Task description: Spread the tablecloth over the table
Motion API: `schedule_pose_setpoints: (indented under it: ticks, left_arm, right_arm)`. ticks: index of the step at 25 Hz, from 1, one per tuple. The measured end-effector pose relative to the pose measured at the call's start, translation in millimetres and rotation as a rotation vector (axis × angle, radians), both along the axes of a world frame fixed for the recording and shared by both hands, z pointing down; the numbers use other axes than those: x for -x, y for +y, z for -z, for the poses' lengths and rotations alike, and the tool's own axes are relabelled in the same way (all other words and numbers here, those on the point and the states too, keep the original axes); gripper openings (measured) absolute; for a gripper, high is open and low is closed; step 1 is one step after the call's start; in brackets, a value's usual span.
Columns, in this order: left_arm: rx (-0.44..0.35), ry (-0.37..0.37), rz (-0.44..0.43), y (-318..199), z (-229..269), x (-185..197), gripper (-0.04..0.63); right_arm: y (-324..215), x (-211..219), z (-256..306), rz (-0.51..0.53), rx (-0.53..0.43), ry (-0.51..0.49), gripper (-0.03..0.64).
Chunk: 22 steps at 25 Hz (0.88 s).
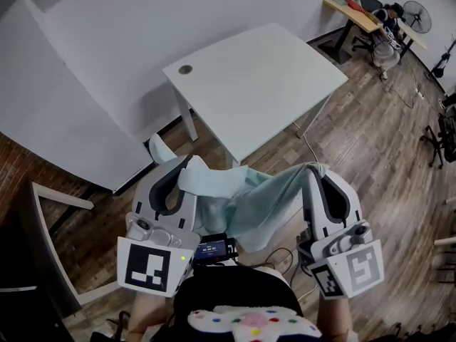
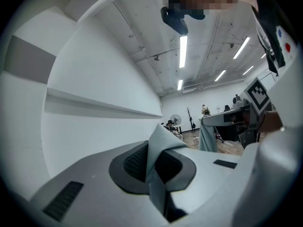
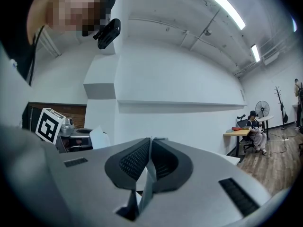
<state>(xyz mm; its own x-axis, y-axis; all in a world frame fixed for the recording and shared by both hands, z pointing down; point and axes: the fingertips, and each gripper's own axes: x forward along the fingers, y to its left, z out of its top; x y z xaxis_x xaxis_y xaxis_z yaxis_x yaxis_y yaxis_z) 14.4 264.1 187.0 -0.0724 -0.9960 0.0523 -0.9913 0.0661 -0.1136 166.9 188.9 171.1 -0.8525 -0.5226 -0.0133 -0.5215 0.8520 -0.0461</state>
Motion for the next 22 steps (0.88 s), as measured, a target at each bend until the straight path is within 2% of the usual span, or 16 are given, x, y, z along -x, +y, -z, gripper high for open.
schedule_pose_setpoints:
  ticks: [4,11,18,22]
  left_arm:
    - [-0.013,-0.002,-0.036,-29,5,22,0.015]
    - [0.015,0.032,-0.072,-70,-9,60,0.015]
    - [0.046,0.060,-0.048,-95,-15,96,0.015]
    - [0.034,-0.001,0.000,-97,-14,117,0.015]
  right_arm:
    - [-26,26,4,-0.015,-0.005,0.008,0.035]
    - [-63,65,-14,-0.054,0.012,0.072,0.035]
    - [-96,67,-27,-0.117,0.041,0.152,0.035]
    - [-114,49,-38,-0.158,0.029,0.235,0.035]
